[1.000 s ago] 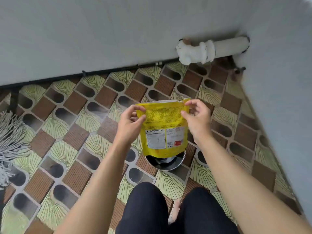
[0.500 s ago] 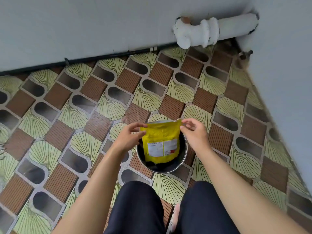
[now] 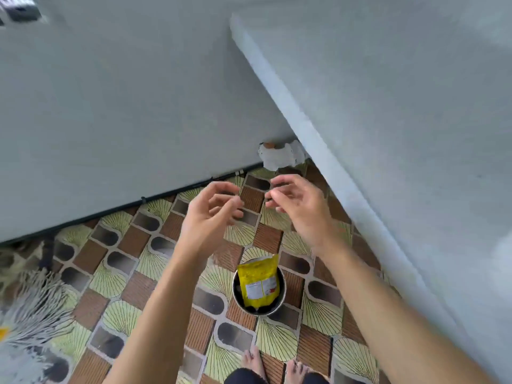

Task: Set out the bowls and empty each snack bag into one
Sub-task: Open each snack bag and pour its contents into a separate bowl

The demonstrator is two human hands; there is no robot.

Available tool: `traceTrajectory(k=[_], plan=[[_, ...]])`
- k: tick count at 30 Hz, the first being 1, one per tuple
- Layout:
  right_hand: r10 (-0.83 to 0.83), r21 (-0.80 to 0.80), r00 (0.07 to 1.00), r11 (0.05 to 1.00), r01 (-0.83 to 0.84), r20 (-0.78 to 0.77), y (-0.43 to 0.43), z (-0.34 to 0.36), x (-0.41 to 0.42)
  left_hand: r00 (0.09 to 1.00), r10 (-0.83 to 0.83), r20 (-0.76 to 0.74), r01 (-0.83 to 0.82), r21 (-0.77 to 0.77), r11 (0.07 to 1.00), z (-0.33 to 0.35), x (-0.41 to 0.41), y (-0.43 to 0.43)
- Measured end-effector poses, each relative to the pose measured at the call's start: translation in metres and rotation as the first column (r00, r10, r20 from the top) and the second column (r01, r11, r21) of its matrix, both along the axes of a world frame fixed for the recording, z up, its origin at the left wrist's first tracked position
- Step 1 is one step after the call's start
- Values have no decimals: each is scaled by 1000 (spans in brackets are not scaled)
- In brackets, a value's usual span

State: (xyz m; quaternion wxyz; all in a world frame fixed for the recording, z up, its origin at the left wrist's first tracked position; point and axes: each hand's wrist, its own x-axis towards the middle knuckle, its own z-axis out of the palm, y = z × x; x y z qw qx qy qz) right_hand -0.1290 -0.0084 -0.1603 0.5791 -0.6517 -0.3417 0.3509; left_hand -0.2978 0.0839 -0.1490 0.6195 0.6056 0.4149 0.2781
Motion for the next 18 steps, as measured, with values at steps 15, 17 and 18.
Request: traceTrajectory(k=[15,17,18], plan=[[-559,460,824,759,461,96,-187,262,107,787,-567,242,472,354,807,244,170,-111],[-641,469,762,703,534,93,-231,267,120,730,-634,253,537,361,762,249,199,-144],[-677,474,729,677,563,100,-252,269,125,699,-668,256,571,362,737,251,213,-161]])
